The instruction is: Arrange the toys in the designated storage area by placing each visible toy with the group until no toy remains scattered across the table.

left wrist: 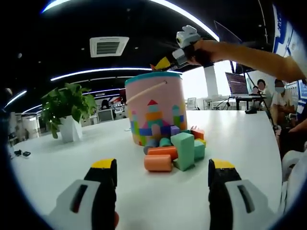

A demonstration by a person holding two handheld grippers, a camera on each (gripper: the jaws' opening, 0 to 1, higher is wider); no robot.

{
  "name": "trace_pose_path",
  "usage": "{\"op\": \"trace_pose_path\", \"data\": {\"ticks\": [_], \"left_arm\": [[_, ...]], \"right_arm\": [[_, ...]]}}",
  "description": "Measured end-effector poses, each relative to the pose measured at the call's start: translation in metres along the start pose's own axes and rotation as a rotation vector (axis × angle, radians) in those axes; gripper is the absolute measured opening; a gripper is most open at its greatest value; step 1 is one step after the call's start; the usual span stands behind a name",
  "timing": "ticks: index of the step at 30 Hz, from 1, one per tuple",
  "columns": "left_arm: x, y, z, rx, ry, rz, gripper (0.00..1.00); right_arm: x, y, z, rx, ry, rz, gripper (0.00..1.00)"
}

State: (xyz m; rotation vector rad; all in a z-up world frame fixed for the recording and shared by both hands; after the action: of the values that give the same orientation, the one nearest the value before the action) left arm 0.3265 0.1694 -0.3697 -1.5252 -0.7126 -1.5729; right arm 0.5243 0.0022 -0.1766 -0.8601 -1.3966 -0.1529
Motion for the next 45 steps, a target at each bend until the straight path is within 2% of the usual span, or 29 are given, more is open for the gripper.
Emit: {"op": "trace_pose_path", "data": {"ticks": [4, 7, 10, 14, 22, 30, 32, 45], "left_arm": [[0.001, 0.001, 0.001, -0.001, 0.0, -0.003, 0.8], [0.001, 0.001, 0.001, -0.002, 0.0, -0.004, 0.8], [0.001, 0.001, 0.0, -0.003, 0.002, -0.005, 0.8], [0.001, 0.001, 0.002, -0.002, 0.006, -0.004, 0.8], [0.001, 0.003, 0.003, -0.001, 0.008, -0.003, 0.8], [0.001, 0.005, 0.004, -0.001, 0.01, -0.002, 0.8], [0.001, 0.005, 0.004, -0.001, 0.01, -0.002, 0.8], [0.001, 0.006, 0.006, 0.001, 0.012, -0.001, 0.8]], "right_arm": [[0.002, 0.001, 0.0, -0.011, -0.039, 0.034, 0.2], [0.004, 0.004, -0.003, -0.004, -0.001, 0.049, 0.2], [0.004, 0.011, -0.009, -0.03, 0.014, 0.032, 0.2], [-0.003, 0.022, -0.011, -0.038, 0.044, 0.038, 0.2], [-0.009, 0.035, -0.004, -0.068, 0.0, 0.069, 0.2], [-0.01, 0.037, -0.008, -0.072, 0.016, 0.076, 0.2], [-0.011, 0.037, -0.012, -0.08, 0.016, 0.098, 0.2], [-0.011, 0.037, -0.012, -0.055, 0.018, 0.082, 0.21]]}}
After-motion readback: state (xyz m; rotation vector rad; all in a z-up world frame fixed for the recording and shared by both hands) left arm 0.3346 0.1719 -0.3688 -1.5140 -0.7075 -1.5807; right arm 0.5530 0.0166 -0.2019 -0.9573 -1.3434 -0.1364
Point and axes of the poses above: the point that each gripper's makers call its tool centre point, and the gripper's own axes: y roughly forward along the fingers, z roughly to its left, x roughly out of its top, the point moved 5 cm from there along -y, roughly backward along the fingers, and after that the axes turned 1 degree about z, right-handed, at the moved point
